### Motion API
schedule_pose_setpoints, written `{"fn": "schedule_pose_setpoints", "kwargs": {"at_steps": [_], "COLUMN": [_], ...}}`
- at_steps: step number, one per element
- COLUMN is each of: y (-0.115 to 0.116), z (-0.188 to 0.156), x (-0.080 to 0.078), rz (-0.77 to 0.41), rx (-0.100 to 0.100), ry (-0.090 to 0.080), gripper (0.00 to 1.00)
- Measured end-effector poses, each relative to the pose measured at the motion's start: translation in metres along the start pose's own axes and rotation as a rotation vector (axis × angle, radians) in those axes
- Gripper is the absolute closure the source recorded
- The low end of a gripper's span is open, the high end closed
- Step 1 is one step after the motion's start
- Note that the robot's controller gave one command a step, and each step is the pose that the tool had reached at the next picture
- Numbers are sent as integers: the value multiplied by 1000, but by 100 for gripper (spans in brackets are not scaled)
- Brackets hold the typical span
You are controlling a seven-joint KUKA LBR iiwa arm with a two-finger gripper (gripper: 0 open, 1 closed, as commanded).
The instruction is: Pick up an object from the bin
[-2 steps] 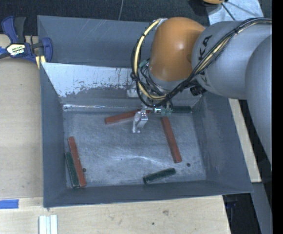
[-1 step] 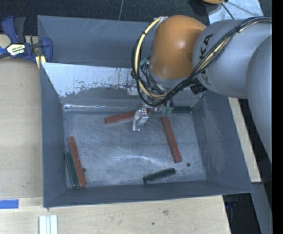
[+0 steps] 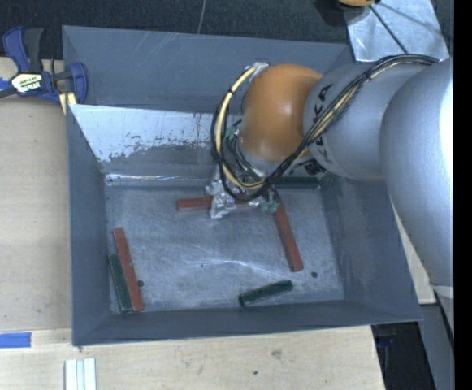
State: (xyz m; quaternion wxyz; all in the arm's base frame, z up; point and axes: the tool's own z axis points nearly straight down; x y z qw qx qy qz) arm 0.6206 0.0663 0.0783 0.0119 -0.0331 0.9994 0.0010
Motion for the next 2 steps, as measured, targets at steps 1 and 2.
{"fn": "schedule_pose_setpoints", "kwargs": {"at_steps": [1,2], "y": [0,7], "z": [0,-144], "x": [0,-4], "rz": [0,-58], "rx": [0,1], "ry": [0,18], "gripper": [100,100]}}
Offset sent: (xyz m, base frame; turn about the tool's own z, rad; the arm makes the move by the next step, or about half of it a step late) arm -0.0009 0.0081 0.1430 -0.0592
